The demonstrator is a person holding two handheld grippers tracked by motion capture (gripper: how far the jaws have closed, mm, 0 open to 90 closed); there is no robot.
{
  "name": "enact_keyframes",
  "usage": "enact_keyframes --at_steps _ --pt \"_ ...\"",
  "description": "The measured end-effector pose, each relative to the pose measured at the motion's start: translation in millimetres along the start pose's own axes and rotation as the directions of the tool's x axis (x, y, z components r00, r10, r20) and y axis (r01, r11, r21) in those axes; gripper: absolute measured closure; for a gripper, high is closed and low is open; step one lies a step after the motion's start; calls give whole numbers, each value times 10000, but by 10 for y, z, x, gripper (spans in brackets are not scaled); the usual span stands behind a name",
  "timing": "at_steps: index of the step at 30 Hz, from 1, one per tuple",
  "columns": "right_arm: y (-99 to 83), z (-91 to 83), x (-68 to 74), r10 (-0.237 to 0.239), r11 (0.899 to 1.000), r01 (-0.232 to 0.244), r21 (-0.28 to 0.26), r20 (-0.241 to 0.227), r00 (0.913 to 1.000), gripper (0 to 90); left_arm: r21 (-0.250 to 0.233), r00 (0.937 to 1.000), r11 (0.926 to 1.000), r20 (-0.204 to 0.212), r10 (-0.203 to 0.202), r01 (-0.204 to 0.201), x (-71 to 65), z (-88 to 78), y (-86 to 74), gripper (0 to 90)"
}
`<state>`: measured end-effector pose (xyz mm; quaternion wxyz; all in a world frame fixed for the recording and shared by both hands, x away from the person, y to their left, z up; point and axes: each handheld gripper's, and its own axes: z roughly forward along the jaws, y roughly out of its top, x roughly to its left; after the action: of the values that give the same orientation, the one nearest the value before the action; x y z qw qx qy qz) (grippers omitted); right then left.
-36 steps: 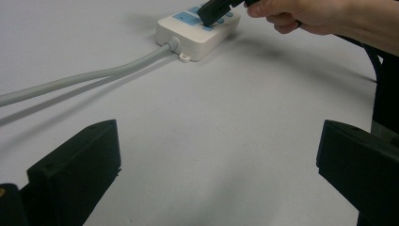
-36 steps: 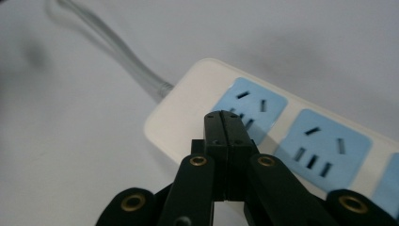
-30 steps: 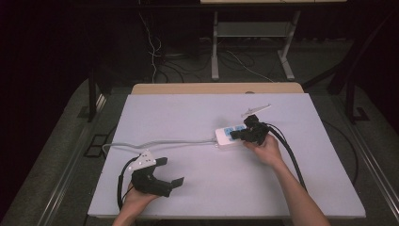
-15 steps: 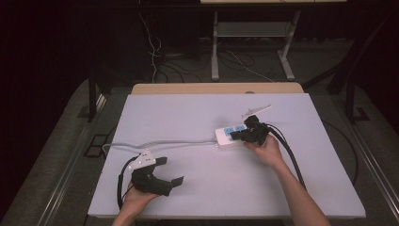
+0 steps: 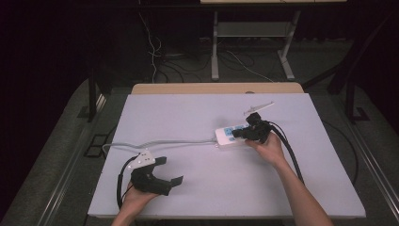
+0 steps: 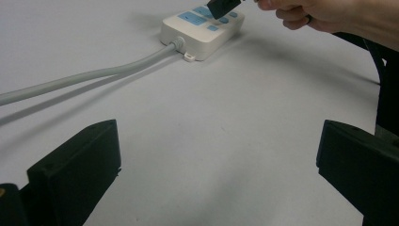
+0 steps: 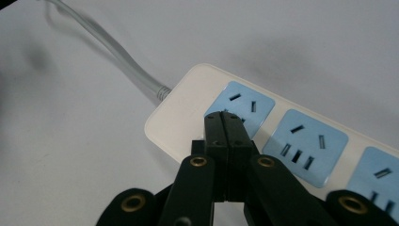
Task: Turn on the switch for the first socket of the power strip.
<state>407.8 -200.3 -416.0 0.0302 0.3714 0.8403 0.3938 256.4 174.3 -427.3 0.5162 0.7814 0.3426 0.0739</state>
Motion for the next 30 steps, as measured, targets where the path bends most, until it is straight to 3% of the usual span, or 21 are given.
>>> enact_keyframes --at_steps 9,30 --pt "23 -176 -35 128 9994 -132 -306 -114 9999 900 -15 10000 10000 -13 -27 27 -5 0 -3 0" --pt "-33 -740 -86 216 9990 -199 -405 418 9989 900 -50 9999 9999 -53 -90 90 -9 -4 -8 0"
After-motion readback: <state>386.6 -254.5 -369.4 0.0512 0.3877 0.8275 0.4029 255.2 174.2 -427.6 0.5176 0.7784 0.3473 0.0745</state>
